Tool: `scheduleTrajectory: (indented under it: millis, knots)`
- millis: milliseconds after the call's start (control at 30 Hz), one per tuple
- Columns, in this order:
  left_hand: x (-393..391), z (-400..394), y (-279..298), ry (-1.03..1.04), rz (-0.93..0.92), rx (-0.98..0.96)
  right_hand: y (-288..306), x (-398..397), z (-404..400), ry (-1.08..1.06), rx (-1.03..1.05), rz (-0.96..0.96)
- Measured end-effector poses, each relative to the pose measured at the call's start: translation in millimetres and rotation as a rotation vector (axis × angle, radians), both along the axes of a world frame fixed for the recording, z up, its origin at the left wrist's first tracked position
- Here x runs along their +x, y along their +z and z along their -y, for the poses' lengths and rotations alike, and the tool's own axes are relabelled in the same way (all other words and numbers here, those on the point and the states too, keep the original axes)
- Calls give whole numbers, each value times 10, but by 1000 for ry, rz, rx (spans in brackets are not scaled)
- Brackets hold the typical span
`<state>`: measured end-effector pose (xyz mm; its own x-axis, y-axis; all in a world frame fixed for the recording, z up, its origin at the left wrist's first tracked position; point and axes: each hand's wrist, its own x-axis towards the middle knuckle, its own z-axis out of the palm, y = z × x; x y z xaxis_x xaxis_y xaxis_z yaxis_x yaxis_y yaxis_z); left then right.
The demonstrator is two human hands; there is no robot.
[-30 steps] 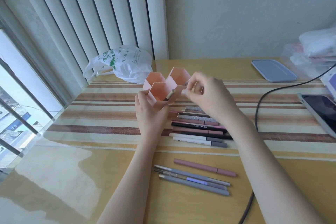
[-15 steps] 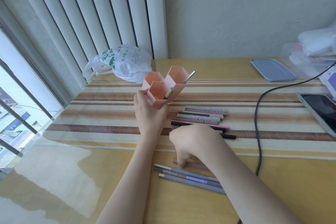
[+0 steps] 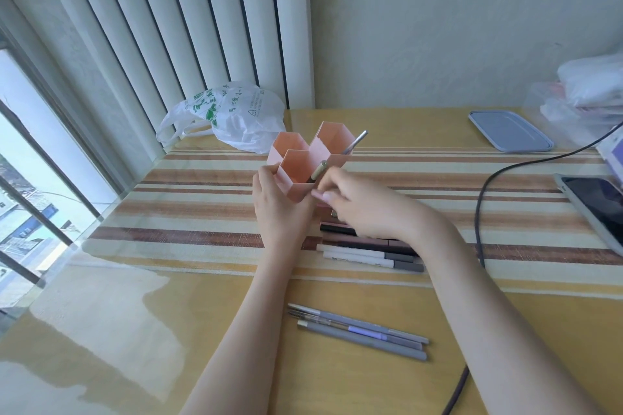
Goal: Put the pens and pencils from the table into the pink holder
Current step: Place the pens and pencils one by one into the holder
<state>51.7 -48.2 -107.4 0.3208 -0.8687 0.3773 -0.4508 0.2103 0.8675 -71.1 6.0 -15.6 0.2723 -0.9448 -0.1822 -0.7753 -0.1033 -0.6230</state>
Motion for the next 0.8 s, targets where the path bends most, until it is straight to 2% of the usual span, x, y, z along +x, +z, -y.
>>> scheduleTrajectory:
  millis: [100, 267, 400, 533, 800]
  knots:
    - [6, 3, -7, -7, 1, -7, 57, -88, 18, -11, -32, 180]
    - [8, 1, -8, -5, 20, -11, 70, -218, 29, 85, -64, 171]
    - [0, -2, -1, -8, 29, -12, 72, -237, 46, -43, -117, 356]
    - [-7, -6, 0, -2, 40, -6, 74, -205, 44, -205, -317, 383]
    - [-28, -24, 25, -10, 46, -23, 52, -155, 102, -193, -498, 462]
